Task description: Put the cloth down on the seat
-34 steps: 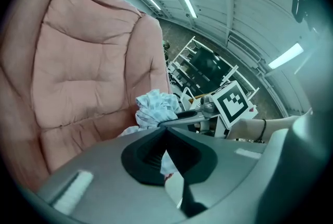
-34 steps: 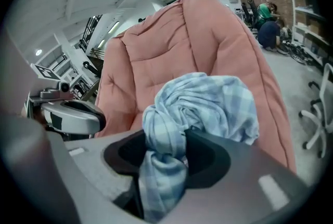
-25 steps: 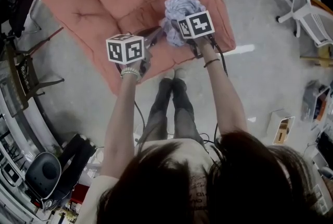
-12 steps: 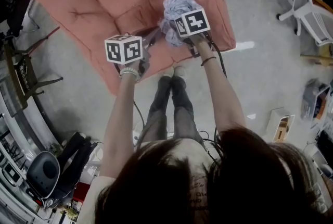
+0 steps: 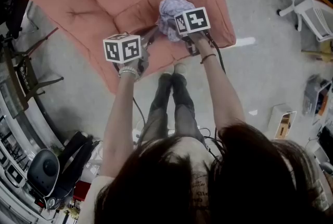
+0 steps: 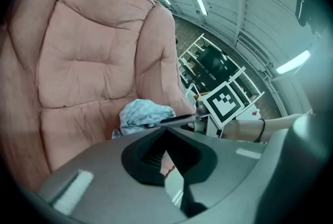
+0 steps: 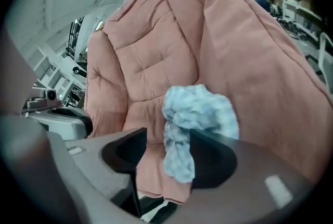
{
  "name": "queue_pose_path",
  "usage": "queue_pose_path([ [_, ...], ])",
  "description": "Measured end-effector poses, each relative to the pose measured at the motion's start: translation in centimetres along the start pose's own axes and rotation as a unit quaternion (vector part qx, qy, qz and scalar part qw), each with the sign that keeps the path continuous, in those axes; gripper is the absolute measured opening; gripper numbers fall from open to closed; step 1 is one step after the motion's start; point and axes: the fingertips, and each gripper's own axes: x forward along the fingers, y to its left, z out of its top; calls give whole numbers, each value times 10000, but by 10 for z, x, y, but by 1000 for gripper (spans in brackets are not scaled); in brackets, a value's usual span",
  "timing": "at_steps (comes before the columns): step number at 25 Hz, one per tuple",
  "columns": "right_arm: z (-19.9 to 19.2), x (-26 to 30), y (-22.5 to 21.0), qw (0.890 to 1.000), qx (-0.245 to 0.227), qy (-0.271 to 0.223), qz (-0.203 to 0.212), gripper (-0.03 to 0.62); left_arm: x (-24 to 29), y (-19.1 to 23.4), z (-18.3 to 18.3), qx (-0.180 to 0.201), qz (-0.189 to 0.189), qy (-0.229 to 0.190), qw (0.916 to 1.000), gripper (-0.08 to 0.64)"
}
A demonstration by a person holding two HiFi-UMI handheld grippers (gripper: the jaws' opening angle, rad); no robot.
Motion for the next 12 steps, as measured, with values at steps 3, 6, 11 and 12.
queue_pose_path([
  [3, -1, -1, 0, 10000, -21, -3, 0, 247, 0, 0, -2, -24, 1, -18, 10000, -9],
  [6, -4, -4, -3, 10000, 52, -4, -1, 249, 1, -3, -3, -19, -14, -2, 10000, -9],
  [11, -8, -6, -1, 9998, 178, 1, 89, 248, 2, -5, -6, -25, -33, 31, 10000, -8],
  [12, -8, -6, 1, 9997, 204, 2, 148, 247, 2, -6, -7, -26, -42, 27, 10000, -9],
])
